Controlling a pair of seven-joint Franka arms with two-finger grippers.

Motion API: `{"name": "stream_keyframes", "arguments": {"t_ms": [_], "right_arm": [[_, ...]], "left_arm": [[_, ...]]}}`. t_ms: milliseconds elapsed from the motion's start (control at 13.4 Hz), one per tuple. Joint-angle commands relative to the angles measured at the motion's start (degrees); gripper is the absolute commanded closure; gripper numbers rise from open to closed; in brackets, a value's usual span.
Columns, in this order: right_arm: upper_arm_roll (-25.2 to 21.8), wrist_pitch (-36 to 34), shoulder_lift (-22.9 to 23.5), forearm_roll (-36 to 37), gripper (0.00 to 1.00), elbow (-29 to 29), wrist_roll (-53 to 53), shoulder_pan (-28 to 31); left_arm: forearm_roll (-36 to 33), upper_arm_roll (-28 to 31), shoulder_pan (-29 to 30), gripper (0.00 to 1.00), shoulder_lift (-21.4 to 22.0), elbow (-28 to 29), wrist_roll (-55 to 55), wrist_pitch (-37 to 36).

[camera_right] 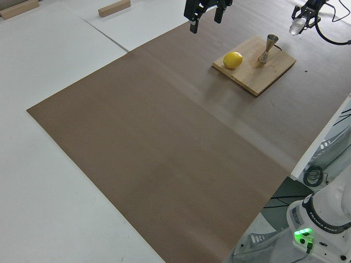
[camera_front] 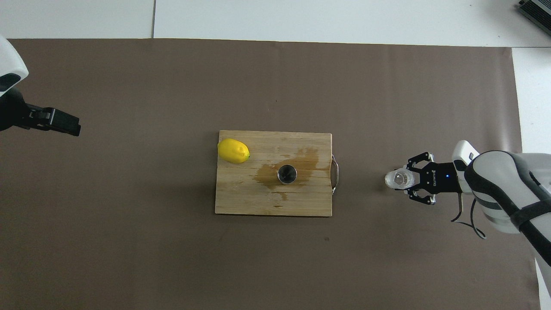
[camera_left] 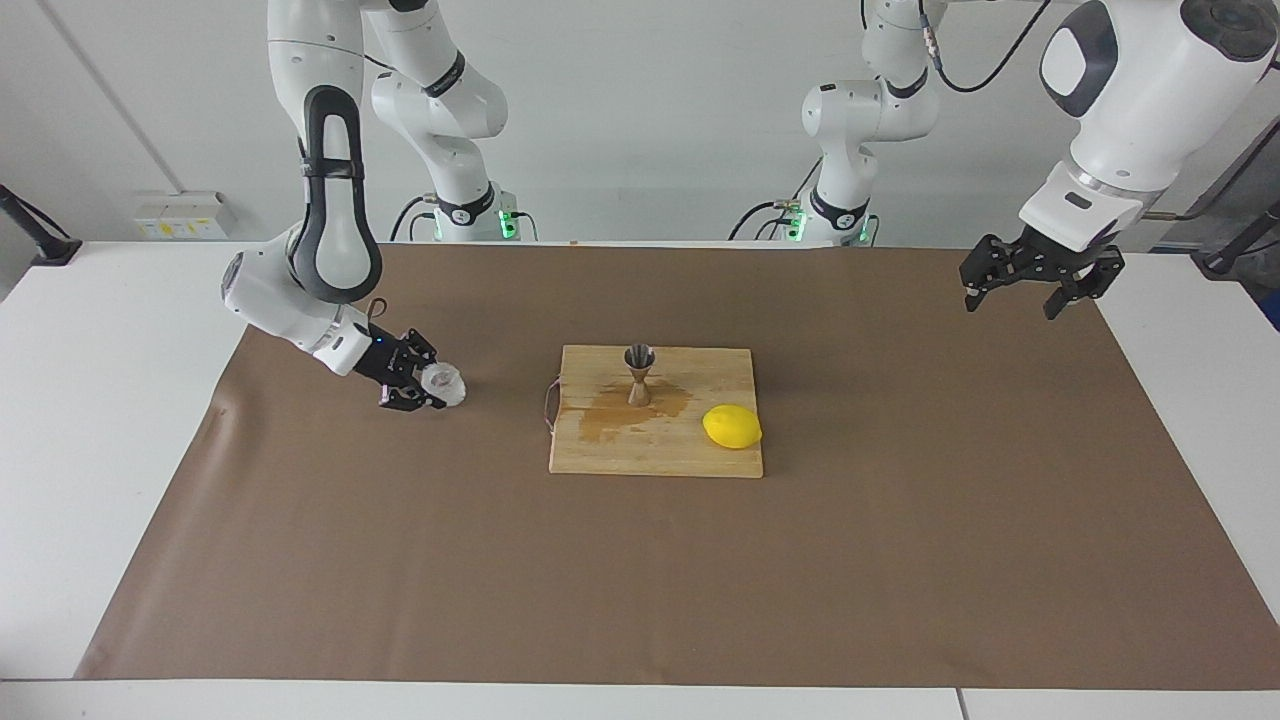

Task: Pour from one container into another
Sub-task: 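Close the right gripper around the white cup while the left gripper retracts, then lift the white cup and carry it over the steel cup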

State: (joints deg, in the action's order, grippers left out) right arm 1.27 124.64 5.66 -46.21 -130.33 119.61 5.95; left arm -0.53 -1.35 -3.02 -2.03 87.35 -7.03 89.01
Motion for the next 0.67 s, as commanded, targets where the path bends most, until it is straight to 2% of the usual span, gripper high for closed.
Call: {"name": "stream_keyframes", "arguments": {"t_ms": [0, 223, 372, 596], "right_arm": [[0.4, 0.9, -3.2, -1.5, 0.7, 0.1, -6.1, -2.3], [0.4, 1.0, -3.8, -0.7, 0.69, 1.8, -13.5, -5.8], [0.5, 1.2, -3.8, 2.1, 0.69, 3.6, -19.3, -7.9], [0.5, 2.5, -3.6, 10.8, 0.69, 7.4, -31.2, -12.4]], "left_arm": [[-0.2, 0.7, -0.7, 0.0, 3.2, 2.9, -0.4, 0.2], [0.1, 0.6, -0.4, 0.0, 9.1, 12.0, 0.1, 7.8], [2.0, 0.7, -0.4, 0.0, 8.8, 10.6, -0.3, 6.0], [2.0, 0.7, -0.4, 0.0, 8.0, 8.7, -0.7, 3.5]]}}
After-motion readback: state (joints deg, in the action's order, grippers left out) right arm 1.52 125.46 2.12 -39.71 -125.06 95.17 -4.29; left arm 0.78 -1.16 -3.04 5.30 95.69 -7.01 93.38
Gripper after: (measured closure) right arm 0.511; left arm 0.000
